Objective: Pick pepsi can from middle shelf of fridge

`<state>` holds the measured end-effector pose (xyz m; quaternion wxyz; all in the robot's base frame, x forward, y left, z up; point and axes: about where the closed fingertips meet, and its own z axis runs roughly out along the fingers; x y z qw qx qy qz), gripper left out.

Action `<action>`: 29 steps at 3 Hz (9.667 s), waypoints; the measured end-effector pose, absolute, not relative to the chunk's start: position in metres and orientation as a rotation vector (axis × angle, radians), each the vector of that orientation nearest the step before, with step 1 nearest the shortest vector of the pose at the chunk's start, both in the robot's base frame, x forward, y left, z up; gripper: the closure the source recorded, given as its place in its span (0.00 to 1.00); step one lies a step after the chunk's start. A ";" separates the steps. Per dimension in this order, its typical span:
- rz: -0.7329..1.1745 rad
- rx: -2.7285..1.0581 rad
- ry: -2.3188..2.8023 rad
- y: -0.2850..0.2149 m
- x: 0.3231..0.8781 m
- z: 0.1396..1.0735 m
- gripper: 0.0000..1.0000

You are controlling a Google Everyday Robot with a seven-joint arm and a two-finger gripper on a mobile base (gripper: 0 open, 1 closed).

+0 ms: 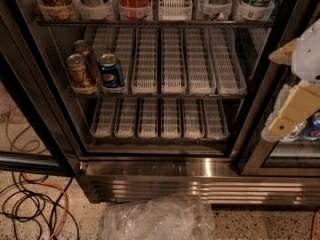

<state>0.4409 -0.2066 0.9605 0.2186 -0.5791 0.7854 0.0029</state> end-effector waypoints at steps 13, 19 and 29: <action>0.546 -0.900 1.587 0.043 0.636 0.879 0.00; 0.687 -0.871 1.457 0.137 0.691 0.858 0.00; 0.786 -0.909 1.410 0.080 0.669 0.946 1.00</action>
Offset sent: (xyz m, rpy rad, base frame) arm 0.0741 0.0867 -0.0546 0.6909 -0.2538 -0.2177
